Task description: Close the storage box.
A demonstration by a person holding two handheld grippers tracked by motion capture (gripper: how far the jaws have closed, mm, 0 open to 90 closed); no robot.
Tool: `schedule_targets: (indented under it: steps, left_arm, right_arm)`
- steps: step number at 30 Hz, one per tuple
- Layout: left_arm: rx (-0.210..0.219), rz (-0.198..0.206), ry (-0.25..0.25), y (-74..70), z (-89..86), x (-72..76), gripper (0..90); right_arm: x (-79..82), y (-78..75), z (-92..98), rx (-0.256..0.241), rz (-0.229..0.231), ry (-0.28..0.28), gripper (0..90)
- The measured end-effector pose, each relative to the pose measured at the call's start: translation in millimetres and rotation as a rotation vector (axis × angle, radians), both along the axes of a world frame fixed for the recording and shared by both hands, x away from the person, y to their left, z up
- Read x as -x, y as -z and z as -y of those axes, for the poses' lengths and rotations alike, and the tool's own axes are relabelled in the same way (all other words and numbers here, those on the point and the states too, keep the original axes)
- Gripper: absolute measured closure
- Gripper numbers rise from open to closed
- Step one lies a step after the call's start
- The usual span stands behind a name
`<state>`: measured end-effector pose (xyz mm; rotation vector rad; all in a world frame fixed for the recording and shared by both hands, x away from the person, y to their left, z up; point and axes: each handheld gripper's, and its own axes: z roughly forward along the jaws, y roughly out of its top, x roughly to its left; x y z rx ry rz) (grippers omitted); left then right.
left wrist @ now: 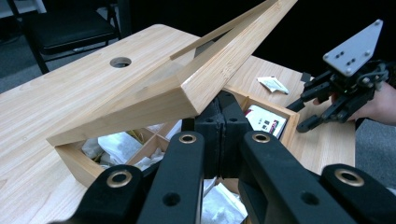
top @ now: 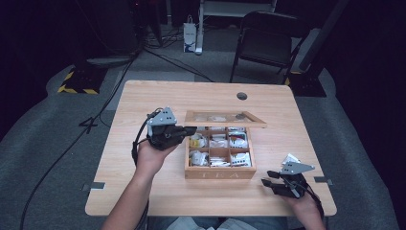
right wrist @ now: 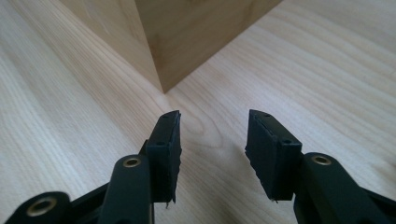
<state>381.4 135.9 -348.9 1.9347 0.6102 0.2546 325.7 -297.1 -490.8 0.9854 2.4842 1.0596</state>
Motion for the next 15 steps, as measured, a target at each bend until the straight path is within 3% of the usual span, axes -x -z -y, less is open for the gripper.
schedule_targets:
  steps: [4,6,8,15]
  left_arm:
    - [-0.006,0.001,0.000,0.3,1.0,0.5,88.8]
    - [-0.008,-0.002,0.000,1.0,1.3,1.2,88.7]
    - [-0.009,-0.002,-0.001,1.7,1.7,2.0,88.7]
    - [-0.018,-0.015,-0.016,3.7,2.8,5.0,88.7]
  right_arm:
    - [-1.2,5.3,-1.9,-0.006,0.001,-0.003,52.3]
    - [-1.3,6.9,-3.0,-0.002,0.021,-0.009,49.8]
    - [-0.4,12.4,-3.3,-0.035,0.063,-0.026,47.0]
    - [-2.0,12.4,-4.4,-0.035,0.062,-0.027,47.2]
